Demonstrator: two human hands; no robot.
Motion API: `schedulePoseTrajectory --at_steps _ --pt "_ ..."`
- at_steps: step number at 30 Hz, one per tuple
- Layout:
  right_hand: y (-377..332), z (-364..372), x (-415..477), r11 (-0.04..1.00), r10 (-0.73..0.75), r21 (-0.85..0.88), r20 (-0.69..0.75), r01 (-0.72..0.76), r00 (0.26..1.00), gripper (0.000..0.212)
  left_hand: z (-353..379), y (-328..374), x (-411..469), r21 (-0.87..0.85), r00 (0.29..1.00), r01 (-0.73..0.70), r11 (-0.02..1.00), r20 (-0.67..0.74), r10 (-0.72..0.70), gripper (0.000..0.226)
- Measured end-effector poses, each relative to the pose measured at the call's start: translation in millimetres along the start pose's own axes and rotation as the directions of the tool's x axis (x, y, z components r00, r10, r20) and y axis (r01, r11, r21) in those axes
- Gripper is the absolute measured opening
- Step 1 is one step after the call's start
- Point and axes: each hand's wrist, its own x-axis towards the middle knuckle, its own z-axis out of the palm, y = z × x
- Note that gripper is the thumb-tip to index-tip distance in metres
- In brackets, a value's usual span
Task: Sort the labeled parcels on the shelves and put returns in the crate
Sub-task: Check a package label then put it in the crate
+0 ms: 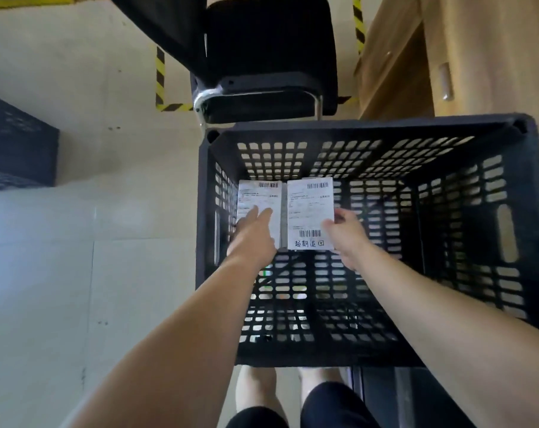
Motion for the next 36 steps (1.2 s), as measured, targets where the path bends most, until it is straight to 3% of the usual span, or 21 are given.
schedulePoseTrajectory --at_steps 3,7,13,17,22,29,36 --pt "7 6 14 1.0 -0.019 0.014 0.009 0.019 1.0 0.046 10 0 8 -0.003 1.0 0.024 1.0 -0.015 -0.024 0.093" --pt "14 14 23 0.997 -0.047 -0.065 -0.005 0.047 0.999 0.046 21 1 9 -0.041 1.0 0.025 0.999 -0.001 -0.025 0.103" --pt "15 20 28 0.983 -0.092 -0.159 0.001 0.091 0.996 0.034 28 -2 12 0.01 0.999 0.039 0.999 0.005 -0.039 0.099" --pt "14 18 27 0.962 -0.136 -0.238 0.014 0.135 0.991 0.035 30 -6 14 0.077 0.999 0.043 0.996 0.017 -0.044 0.095" --pt "19 8 24 0.939 -0.188 -0.284 0.058 0.197 0.98 0.041 25 1 5 0.022 0.997 0.057 0.998 0.056 -0.058 0.095" --pt "-28 -12 -50 0.853 -0.236 -0.467 0.051 0.232 0.97 0.052 -19 35 -30 0.107 0.999 -0.03 0.994 0.016 0.028 0.071" --pt "-92 -57 -156 0.708 -0.459 -0.582 0.052 0.401 0.887 0.054 -97 97 -102 0.106 0.968 -0.209 0.972 -0.12 0.221 0.053"
